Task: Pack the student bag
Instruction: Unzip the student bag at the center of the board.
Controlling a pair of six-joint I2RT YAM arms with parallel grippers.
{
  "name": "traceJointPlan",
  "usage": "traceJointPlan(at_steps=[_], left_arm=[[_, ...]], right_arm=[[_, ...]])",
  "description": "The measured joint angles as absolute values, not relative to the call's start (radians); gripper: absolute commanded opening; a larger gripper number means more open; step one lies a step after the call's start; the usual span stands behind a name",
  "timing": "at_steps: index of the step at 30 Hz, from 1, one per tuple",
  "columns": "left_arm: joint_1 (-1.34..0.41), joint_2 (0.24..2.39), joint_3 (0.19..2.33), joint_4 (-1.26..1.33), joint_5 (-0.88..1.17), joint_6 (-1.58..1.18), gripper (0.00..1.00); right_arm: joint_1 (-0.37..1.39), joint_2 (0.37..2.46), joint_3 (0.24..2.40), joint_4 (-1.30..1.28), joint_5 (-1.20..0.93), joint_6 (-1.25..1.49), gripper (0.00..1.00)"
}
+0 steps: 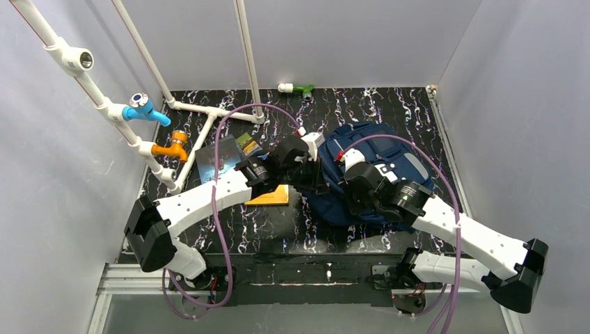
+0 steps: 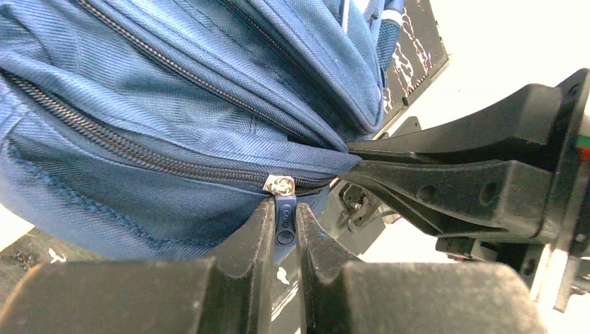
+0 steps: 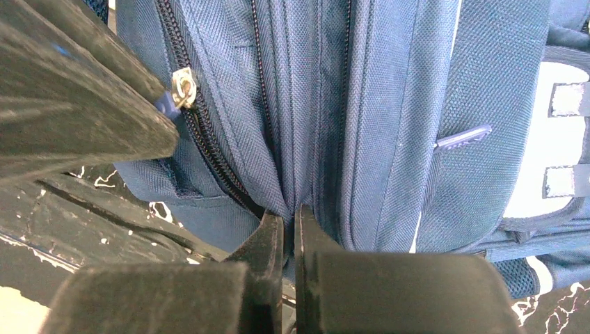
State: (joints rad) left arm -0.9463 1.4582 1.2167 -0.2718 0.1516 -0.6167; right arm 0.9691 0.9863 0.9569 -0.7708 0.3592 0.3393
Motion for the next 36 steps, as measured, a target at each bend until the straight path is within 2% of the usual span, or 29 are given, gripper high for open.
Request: traceJointPlan(at_steps=[4,13,17,19,21,24,25,27,29,30,32,36], left_arm=[[-0.908,1.457,1.230,-0.323,0.183,-0.645,0.00],[-0.800,1.454,1.246,-0.384,0.009,-0.623,0.00],[-0.772,1.473,1.261,-0.358,0.020,-0.588,0.00],[-0.767,1.483,1.261,-0.334,0.060,-0.585,0.00],[-0.775,1.498,1.261,-0.308,0.117,-0.591,0.00],[-0.801,1.508,1.249,-0.276,0.183,-0.603,0.00],[-0.808,1.508,1.243,-0.270,0.199,-0.605,0.04],[-0.822,1.508,1.223,-0.253,0.233,-0.603,0.26],[-0.830,1.503,1.189,-0.237,0.248,-0.583,0.42],[-0.830,1.494,1.168,-0.233,0.248,-0.574,0.48],[-0.828,1.457,1.109,-0.242,0.237,-0.547,0.52],[-0.827,1.347,1.028,-0.270,0.197,-0.503,0.60]], right_arm=[[0.969,1.007,0.957,-0.772,0.345,0.338,0.01],[0.977,0.974,0.975,-0.912,0.459,0.483,0.01],[0.976,0.879,0.974,-0.974,0.487,0.517,0.29],[0.976,0.849,0.974,-0.988,0.480,0.513,0.39],[0.976,0.844,0.974,-0.984,0.458,0.495,0.42],[0.976,0.857,0.976,-0.965,0.439,0.460,0.38],[0.976,0.871,0.978,-0.959,0.439,0.448,0.34],[0.976,0.896,0.979,-0.942,0.439,0.433,0.32],[0.976,0.915,0.981,-0.933,0.443,0.422,0.38],[0.976,0.924,0.986,-0.933,0.443,0.417,0.42],[0.976,0.937,0.996,-0.925,0.435,0.403,0.51],[0.979,0.951,1.000,-0.831,0.332,0.349,0.61]])
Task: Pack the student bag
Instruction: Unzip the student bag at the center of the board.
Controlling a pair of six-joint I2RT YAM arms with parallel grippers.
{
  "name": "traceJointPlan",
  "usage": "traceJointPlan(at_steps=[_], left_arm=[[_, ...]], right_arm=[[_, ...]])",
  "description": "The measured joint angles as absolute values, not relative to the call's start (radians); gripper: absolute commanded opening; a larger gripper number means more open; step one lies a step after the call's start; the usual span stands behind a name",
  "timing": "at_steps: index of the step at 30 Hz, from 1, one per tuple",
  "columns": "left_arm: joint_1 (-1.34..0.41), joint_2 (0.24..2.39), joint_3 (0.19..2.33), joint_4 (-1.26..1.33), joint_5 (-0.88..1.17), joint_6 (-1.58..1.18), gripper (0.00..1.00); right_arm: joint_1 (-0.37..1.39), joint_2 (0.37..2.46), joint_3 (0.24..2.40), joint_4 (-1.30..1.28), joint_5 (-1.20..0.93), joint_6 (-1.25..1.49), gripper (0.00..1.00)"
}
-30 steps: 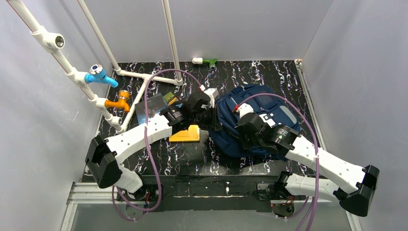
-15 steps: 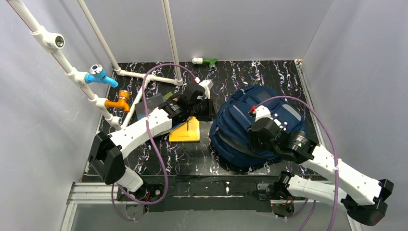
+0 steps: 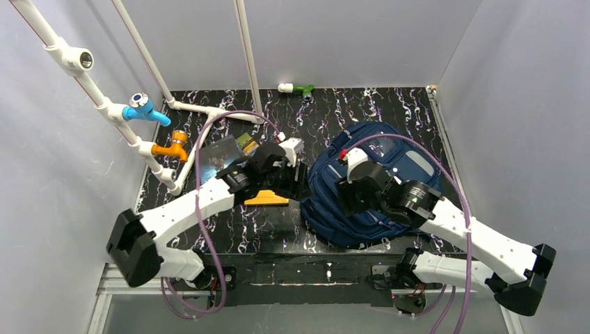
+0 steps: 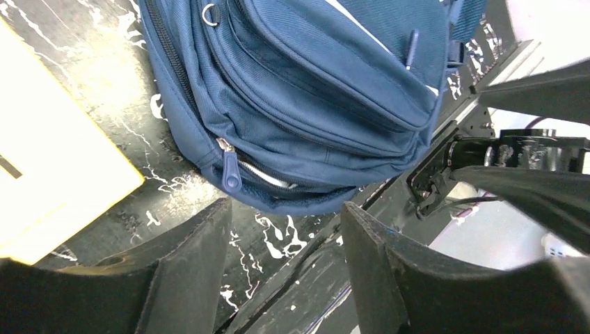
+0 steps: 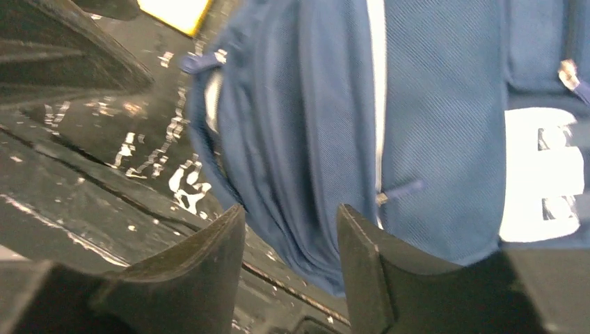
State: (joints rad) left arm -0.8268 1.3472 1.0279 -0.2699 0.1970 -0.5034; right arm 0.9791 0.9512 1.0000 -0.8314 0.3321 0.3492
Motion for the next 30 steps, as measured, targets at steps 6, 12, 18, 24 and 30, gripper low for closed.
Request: traceJointPlan(at_steps=[6,12,18,24,30], left_arm=[[-0.827,1.147,0.979,-0.276,0.142,-0.477,0.72],[-0.826,1.000,0.939,-0.303,0.095,-0.474,0.76],[-0.827,0.971,0.906,-0.318,0.089,-0.484,0.77],[-0.826,0.970,0.853,-0.314,0.094,-0.516,0.98],[-0.826,0.960,0.788,-0.260,0.114,-0.576,0.98]], right_arm=[[1.081,1.082,0.981,-0.657,0.306,0.292,0.70],[1.147,1.293,0.981,-0.634,0.430,0.254,0.76],[1.151,1.383,0.965,-0.619,0.556,0.260,0.73],[1.156,1.441,0.924,-0.564,0.641,0.285,0.56],[1.138,1.441,0.854,-0.474,0.649,0.282,0.01]])
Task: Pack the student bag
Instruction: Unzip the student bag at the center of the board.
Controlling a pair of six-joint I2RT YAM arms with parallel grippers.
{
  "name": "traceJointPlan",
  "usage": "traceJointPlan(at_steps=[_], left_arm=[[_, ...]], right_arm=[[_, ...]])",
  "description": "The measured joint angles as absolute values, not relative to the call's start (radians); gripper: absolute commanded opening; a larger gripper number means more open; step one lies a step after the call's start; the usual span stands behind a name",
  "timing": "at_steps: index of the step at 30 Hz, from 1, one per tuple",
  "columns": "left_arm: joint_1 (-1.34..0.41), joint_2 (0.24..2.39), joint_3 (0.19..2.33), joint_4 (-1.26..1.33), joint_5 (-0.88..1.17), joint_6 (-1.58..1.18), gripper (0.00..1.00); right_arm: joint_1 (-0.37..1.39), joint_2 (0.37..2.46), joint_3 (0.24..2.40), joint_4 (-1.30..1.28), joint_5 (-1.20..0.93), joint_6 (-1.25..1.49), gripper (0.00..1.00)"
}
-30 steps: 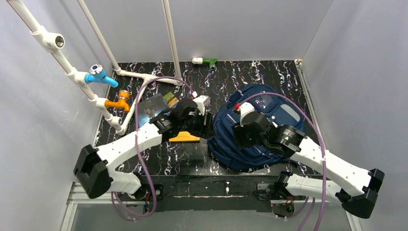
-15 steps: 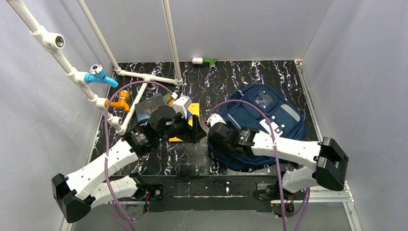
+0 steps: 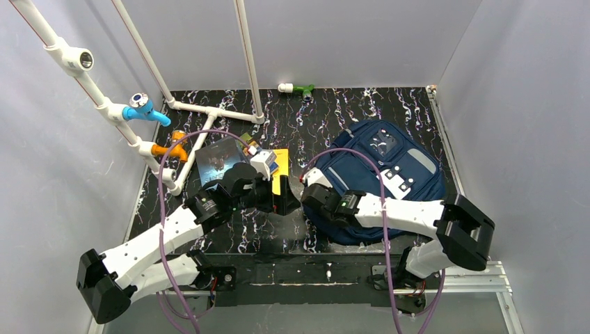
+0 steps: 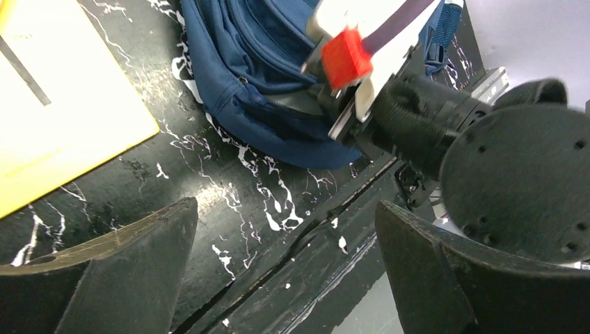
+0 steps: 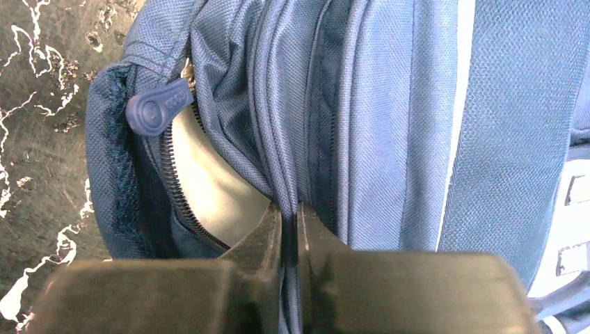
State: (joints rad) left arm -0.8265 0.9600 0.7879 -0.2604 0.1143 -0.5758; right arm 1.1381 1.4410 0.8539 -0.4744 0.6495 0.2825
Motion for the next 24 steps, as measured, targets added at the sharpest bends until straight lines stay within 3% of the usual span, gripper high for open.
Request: traceJointPlan(at_steps=[7,9,12,21,24], left_arm=[[-0.826,0.995,0.744,-0.173,0.159,-0.653,0.98],[-0.826,1.037,0.750,-0.157,0.166,-0.666,0.92],[-0.822,1.134,0.784,-0.150,0.191,-0.669,0.72],[-0.867,1.277,0.866,-0.070,0.153,-0.535,0.71],[-0.978,1.290,0.913,-0.084,0.058,-0.454,0.63]], right_arm=[[1.113,1.323,0.847,-0.503,0.593,0.224,0.01],[1.113,1.290,0.880,-0.559,0.585,0.201,0.01],[1.113,1.249,0.940,-0.634,0.566,0.163,0.01],[1.113,1.082,0.973,-0.731,0.518,0.101,0.01],[1.113,1.080,0.982,-0.747,0.521,0.100,0.01]])
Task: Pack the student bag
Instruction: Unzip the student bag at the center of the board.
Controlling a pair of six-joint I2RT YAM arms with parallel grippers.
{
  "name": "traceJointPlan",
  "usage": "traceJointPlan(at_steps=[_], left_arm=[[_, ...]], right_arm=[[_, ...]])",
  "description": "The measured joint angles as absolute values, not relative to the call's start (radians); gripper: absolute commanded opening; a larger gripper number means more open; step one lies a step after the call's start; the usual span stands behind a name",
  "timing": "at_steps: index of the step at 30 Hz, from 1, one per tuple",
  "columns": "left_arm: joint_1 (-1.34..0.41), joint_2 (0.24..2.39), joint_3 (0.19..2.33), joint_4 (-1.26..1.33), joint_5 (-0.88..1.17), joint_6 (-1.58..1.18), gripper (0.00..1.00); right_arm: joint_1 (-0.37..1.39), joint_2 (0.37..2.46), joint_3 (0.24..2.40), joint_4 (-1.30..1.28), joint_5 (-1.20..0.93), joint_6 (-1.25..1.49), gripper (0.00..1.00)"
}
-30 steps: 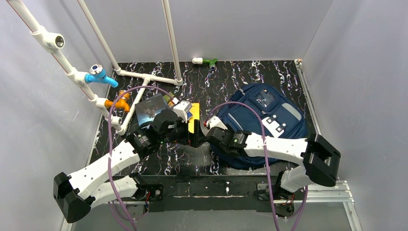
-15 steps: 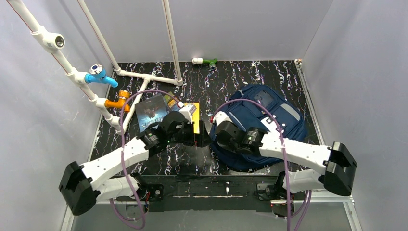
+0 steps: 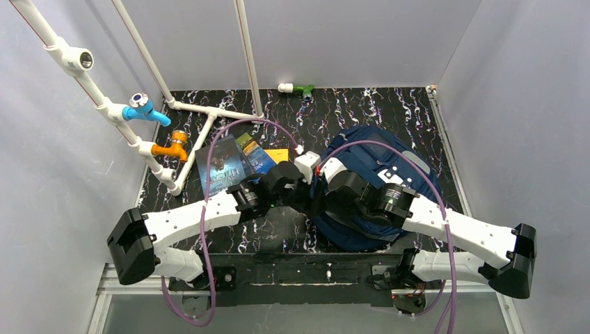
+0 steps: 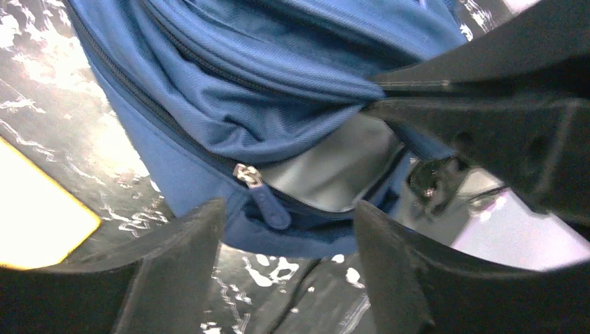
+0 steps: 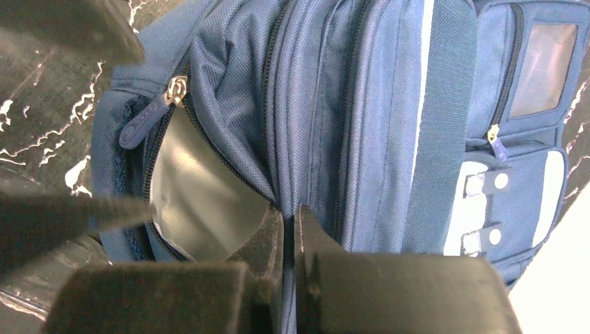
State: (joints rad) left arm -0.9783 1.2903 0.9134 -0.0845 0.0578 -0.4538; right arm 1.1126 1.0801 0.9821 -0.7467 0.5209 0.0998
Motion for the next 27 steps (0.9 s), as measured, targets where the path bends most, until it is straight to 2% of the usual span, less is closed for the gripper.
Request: traceJointPlan(at_steps=[5,7,11,14,16,20,22,25,27], left_arm=[[-1.048,1.349,0.994,-0.112,-0.055,-0.422,0.51],[-1.054,1.377,1.010,-0.124,-0.092,-0.416,0.52],[-1.072,1.394,1.011,-0.144,-0.124,-0.417,0.60],[-1.079,1.393,1.010,-0.136,-0.119,-0.422,0.58],[-1.080,1.391,1.005,-0.122,-0.102,-0.430,0.50],[-1.080,1.390,1.002,-0.107,-0.065,-0.450,0.25],[-1.080,1.390,1.002,-0.109,-0.046,-0.451,0.19],[-1.069,1.390,1.003,-0.115,0.013,-0.445,0.02],[-1.044,1.390,1.008,-0.123,0.095,-0.441,0.00]], right_arm=[[1.113,1.056,0.982,-0.762,0.528,0.102,0.01],[1.113,1.042,0.982,-0.764,0.535,0.102,0.01],[1.113,1.006,0.982,-0.772,0.547,0.104,0.01],[1.113,0.983,0.982,-0.786,0.549,0.105,0.01],[1.113,0.973,0.982,-0.792,0.550,0.106,0.01],[1.113,0.960,0.977,-0.795,0.551,0.108,0.01],[1.113,0.956,0.969,-0.795,0.551,0.108,0.01],[1.113,0.950,0.966,-0.807,0.550,0.106,0.01],[1.113,0.935,0.966,-0.816,0.550,0.100,0.01]])
